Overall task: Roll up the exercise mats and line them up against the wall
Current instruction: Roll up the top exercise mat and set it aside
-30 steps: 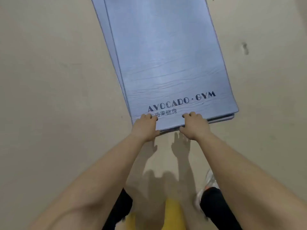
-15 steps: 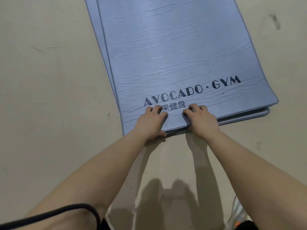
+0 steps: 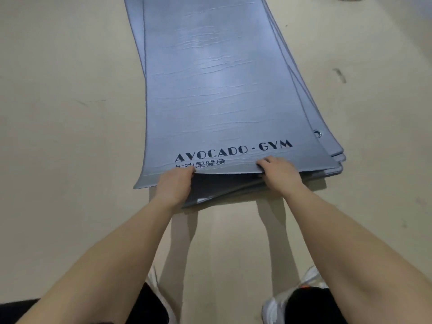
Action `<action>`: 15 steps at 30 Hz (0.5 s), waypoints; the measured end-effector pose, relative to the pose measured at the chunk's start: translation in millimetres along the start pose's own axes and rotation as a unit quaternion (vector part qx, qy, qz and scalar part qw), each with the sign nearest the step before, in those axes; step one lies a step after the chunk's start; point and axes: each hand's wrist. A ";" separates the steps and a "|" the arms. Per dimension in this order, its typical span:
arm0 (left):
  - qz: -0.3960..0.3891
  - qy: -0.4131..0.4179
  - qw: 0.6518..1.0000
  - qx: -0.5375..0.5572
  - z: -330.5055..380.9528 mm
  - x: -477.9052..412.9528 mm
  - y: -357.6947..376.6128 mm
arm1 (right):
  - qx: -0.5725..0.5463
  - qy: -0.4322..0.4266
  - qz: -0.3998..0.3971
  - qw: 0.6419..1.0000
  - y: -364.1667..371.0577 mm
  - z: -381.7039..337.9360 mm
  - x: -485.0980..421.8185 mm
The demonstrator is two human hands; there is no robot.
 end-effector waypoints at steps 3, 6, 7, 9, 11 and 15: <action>0.032 -0.078 0.995 0.050 -31.7 20.9 -1.4 | -0.048 -0.026 -0.042 0.998 -15.5 -31.5 -4.4; 0.051 -0.130 0.986 0.091 -52.4 23.4 1.1 | -0.049 -0.028 0.007 0.998 -32.6 -50.5 -18.2; 0.060 -0.134 0.985 0.090 -56.7 16.7 1.6 | -0.028 -0.022 0.017 0.999 -36.9 -52.1 -22.8; 0.074 -0.114 0.988 0.079 -63.1 -3.8 2.8 | -0.006 -0.017 0.011 1.000 -38.4 -49.5 -35.7; 0.083 -0.090 0.990 0.067 -67.4 -27.8 6.9 | -0.009 -0.022 0.020 1.000 -31.6 -47.0 -49.2; 0.124 -0.105 0.986 0.040 -79.1 -67.8 28.3 | 0.115 -0.037 0.248 0.961 3.3 -50.4 -66.5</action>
Point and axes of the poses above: each hand's wrist, its own x-axis away from the middle knuckle, its own y-axis out of the palm, z = x × y, and after that the axes turned 4 degrees about -x, right-handed
